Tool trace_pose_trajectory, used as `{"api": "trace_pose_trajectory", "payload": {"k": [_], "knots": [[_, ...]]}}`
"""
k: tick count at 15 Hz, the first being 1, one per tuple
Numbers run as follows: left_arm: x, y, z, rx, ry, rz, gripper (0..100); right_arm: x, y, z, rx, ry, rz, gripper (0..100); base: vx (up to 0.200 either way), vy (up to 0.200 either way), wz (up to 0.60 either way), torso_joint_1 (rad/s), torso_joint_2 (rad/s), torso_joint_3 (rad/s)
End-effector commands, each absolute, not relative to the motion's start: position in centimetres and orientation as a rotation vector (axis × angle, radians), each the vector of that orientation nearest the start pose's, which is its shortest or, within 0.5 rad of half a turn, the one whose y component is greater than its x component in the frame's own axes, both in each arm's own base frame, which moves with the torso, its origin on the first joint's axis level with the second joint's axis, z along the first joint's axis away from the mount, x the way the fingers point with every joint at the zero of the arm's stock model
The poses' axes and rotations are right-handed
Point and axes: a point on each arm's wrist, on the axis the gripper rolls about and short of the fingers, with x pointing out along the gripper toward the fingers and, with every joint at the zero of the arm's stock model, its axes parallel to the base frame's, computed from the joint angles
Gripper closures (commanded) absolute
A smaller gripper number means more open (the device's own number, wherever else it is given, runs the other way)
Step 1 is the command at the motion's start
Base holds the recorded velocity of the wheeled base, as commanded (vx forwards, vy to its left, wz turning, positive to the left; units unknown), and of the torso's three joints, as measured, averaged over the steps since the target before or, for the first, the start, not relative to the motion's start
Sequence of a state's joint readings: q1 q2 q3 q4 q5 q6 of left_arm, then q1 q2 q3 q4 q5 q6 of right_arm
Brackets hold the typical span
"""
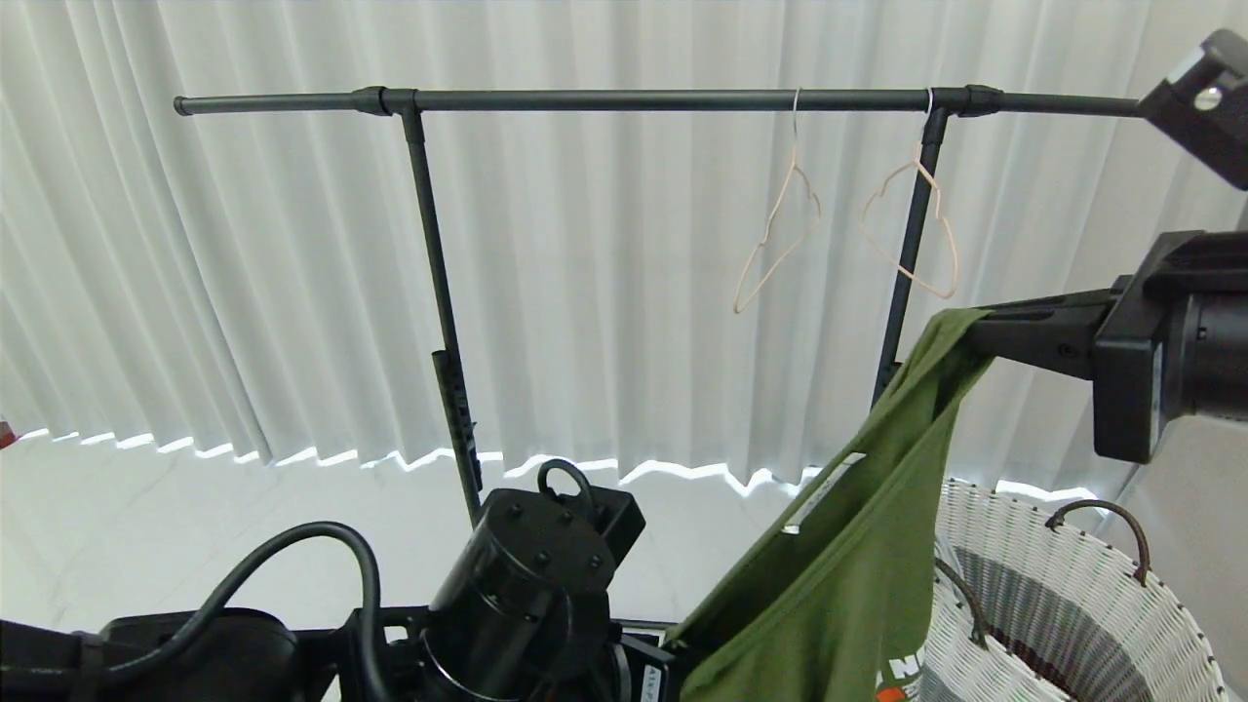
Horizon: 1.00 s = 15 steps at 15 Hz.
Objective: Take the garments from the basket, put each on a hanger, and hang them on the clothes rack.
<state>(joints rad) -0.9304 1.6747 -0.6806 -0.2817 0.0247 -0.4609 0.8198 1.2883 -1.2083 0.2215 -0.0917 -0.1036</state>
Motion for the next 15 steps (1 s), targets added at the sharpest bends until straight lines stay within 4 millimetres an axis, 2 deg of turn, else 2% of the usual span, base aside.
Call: {"api": "trace_pose_trajectory", "payload": {"k": [1, 2, 3, 5, 7, 9, 10, 11, 13, 15], "knots": [[15.2, -20.1, 14.4, -0.064, 0.743, -0.693, 100, 13.4, 12.8, 31.1, -0.24, 0.274, 0.688, 100, 0.0, 0.0, 0.0, 0.0, 0.0, 0.0], [15.1, -19.9, 14.9, -0.049, 0.716, -0.704, 100, 13.4, 12.3, 30.9, -0.239, 0.286, 0.671, 100, 0.0, 0.0, 0.0, 0.0, 0.0, 0.0], [15.8, -18.8, 17.7, -0.034, 0.589, -0.722, 100, 12.9, 10.9, 30.2, -0.225, 0.339, 0.627, 100, 0.0, 0.0, 0.0, 0.0, 0.0, 0.0], [17.7, -18.3, 23.3, -0.052, 0.496, -0.681, 100, 12.0, 10.0, 30.2, -0.178, 0.367, 0.612, 100, 0.0, 0.0, 0.0, 0.0, 0.0, 0.0], [18.5, -17.6, 30.0, -0.069, 0.473, -0.638, 100, 11.6, 9.6, 31.3, -0.152, 0.329, 0.596, 100, 0.0, 0.0, 0.0, 0.0, 0.0, 0.0], [18.1, -17.0, 34.4, -0.05, 0.446, -0.616, 100, 11.5, 9.4, 33.3, -0.127, 0.26, 0.566, 100, 0.0, 0.0, 0.0, 0.0, 0.0, 0.0], [18.0, -16.7, 35.9, -0.036, 0.407, -0.588, 100, 11.4, 9.4, 34.7, -0.108, 0.216, 0.566, 100, 0.0, 0.0, 0.0, 0.0, 0.0, 0.0], [18.0, -16.7, 36.5, -0.003, 0.368, -0.565, 100, 11.5, 9.5, 35.8, -0.094, 0.184, 0.567, 100, 0.0, 0.0, 0.0, 0.0, 0.0, 0.0], [18.1, -16.6, 36.6, 0.075, 0.335, -0.519, 100, 11.3, 9.3, 37.4, -0.085, 0.155, 0.567, 100, 0.0, 0.0, 0.0, 0.0, 0.0, 0.0], [17.9, -16.4, 36.7, 0.101, 0.32, -0.513, 100, 10.9, 8.9, 37.5, -0.098, 0.178, 0.566, 100, 0.0, 0.0, 0.0, 0.0, 0.0, 0.0]]}}
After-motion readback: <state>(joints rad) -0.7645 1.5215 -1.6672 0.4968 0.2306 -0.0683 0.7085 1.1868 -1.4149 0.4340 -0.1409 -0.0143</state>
